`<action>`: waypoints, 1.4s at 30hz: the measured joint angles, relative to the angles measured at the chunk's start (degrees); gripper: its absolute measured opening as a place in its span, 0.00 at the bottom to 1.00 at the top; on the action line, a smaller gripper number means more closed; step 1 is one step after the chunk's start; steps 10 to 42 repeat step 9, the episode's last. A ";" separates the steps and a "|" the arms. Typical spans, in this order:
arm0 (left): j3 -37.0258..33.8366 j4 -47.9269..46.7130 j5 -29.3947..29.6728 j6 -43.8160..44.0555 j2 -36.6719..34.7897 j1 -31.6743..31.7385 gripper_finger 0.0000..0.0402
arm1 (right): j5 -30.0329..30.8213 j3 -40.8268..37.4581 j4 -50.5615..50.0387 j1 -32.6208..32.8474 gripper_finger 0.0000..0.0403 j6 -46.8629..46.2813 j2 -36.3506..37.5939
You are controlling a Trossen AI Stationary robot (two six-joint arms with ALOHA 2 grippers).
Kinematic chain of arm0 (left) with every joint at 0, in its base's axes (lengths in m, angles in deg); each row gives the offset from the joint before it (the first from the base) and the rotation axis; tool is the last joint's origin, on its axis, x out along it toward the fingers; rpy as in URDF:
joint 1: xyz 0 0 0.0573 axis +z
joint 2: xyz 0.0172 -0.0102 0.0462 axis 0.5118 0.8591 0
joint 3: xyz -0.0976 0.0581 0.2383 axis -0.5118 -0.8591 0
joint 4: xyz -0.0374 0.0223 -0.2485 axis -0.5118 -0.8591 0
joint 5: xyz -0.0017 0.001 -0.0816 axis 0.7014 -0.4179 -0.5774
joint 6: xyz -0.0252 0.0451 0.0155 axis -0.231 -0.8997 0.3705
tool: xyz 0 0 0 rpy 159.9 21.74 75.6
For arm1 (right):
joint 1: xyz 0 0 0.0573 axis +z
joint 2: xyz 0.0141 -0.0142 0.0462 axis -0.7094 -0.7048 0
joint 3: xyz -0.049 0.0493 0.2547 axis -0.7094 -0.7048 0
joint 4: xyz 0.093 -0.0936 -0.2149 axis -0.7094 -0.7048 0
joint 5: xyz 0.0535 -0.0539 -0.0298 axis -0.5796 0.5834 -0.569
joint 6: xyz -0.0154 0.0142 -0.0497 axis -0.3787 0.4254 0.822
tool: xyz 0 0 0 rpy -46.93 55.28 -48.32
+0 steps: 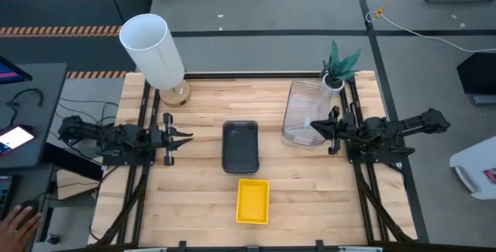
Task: Stack baskets by color
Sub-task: Return to Home Position
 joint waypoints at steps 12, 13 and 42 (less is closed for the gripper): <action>0.02 0.00 -0.02 0.02 0.01 -0.01 0.13 | 0.01 0.00 0.00 0.00 0.07 0.01 0.01; 0.02 0.00 -0.02 0.02 0.01 -0.01 0.13 | 0.01 0.00 0.00 0.00 0.07 0.01 0.01; 0.02 0.00 -0.02 0.02 0.01 -0.01 0.13 | 0.01 0.00 0.00 0.00 0.07 0.01 0.01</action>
